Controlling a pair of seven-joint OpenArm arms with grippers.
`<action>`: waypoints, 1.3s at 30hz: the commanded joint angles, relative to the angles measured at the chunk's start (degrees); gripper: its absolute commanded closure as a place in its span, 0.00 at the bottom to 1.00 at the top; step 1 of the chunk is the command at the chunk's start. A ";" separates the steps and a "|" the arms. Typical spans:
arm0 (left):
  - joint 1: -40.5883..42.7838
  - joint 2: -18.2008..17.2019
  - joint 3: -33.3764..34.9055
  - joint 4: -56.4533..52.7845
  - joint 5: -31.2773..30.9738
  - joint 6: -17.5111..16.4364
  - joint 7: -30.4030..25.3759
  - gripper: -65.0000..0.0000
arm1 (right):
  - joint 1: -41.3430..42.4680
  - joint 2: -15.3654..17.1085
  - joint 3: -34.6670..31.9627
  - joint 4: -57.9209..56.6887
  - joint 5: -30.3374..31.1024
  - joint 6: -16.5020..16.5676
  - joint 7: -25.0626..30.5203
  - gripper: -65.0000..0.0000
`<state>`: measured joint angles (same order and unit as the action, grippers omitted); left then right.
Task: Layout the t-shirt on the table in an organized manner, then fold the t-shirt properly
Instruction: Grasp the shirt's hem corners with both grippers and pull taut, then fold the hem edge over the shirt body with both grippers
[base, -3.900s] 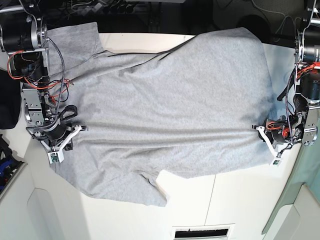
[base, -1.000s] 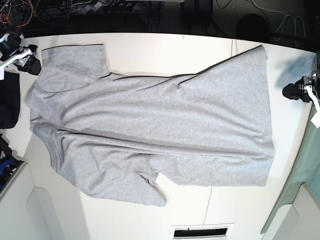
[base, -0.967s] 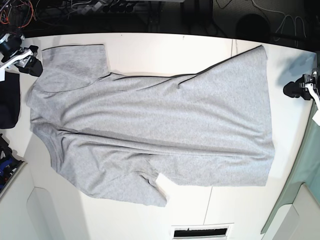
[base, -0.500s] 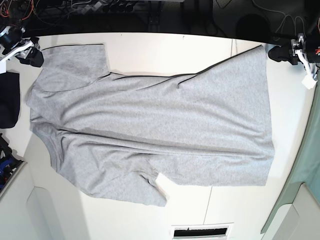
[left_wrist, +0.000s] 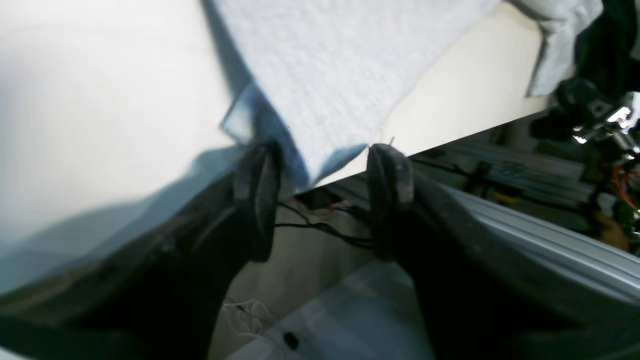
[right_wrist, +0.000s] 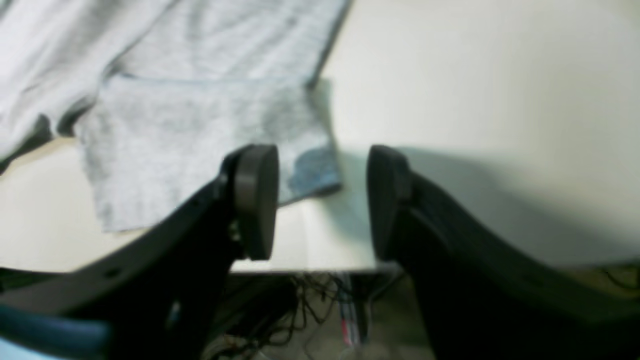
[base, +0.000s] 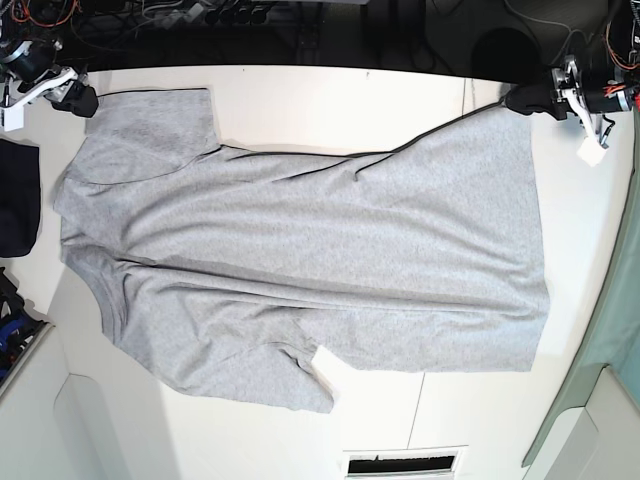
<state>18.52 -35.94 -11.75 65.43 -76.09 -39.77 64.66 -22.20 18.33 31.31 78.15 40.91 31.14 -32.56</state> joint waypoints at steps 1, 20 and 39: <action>0.07 -0.39 -0.26 0.52 0.24 -0.23 0.94 0.51 | -0.07 0.87 -0.98 -0.07 0.00 0.44 -0.39 0.55; 0.11 -2.36 -13.60 7.04 -8.91 -0.23 5.42 1.00 | -0.39 0.87 2.91 5.81 2.29 1.42 -1.64 1.00; -2.27 -3.96 -17.03 15.82 1.03 -0.23 -3.10 1.00 | 2.82 0.90 15.69 15.43 11.76 2.29 -7.19 1.00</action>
<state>16.95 -38.15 -27.99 80.62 -74.72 -40.18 62.65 -19.79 17.93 46.37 92.66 51.79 33.80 -42.06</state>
